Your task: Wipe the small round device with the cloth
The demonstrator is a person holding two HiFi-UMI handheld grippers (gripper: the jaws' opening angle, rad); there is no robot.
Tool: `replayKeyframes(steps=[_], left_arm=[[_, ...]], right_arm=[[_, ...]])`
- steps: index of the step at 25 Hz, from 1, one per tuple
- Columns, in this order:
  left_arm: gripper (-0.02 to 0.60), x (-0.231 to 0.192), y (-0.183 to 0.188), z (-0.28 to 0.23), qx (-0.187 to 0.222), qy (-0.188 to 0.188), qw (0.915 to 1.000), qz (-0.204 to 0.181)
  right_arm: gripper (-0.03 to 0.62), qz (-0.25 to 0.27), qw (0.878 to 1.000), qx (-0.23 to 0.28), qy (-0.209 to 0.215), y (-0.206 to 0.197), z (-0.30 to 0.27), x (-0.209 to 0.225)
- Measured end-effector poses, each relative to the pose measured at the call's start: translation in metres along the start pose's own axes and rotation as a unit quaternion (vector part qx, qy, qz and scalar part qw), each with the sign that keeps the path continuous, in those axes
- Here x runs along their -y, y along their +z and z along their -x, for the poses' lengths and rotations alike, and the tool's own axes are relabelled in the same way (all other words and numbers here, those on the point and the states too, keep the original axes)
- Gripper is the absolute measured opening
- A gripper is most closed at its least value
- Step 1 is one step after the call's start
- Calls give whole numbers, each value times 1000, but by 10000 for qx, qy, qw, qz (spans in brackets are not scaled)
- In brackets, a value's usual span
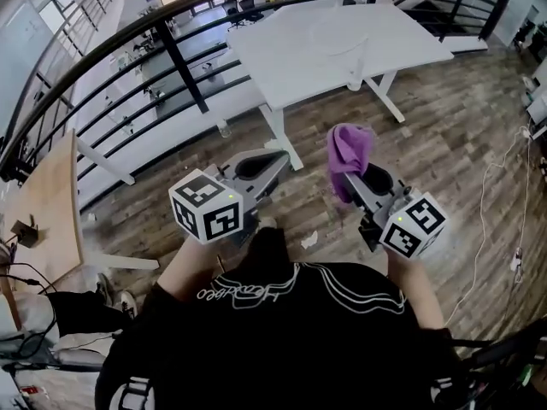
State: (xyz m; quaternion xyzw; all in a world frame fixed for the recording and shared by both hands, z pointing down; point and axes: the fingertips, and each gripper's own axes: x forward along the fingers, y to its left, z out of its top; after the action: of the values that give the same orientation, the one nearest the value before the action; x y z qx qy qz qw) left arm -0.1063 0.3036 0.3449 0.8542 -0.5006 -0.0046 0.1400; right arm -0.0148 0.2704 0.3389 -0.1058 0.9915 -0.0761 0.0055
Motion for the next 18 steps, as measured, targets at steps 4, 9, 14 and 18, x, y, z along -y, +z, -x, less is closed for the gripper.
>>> replayKeyframes(steps=[4,9,14,18], left_arm=[[8,-54,13,-39,-24,-237,9997,-39],[8,-173,55,-95,-140,-531,9985,49],[9,-300,99,-161,-262,-827,9962,-45],[8,-381,149,-204,-378,-1225,9917,-134]], right_arm=[[67,62,9997,19,-232,2,-40,48],[67,84,9980,-31,-624,26,-136,133],[67,72,9949,-8,-1004,47,-242,226],[67,108,9899,92,-1409,85,-315,284]])
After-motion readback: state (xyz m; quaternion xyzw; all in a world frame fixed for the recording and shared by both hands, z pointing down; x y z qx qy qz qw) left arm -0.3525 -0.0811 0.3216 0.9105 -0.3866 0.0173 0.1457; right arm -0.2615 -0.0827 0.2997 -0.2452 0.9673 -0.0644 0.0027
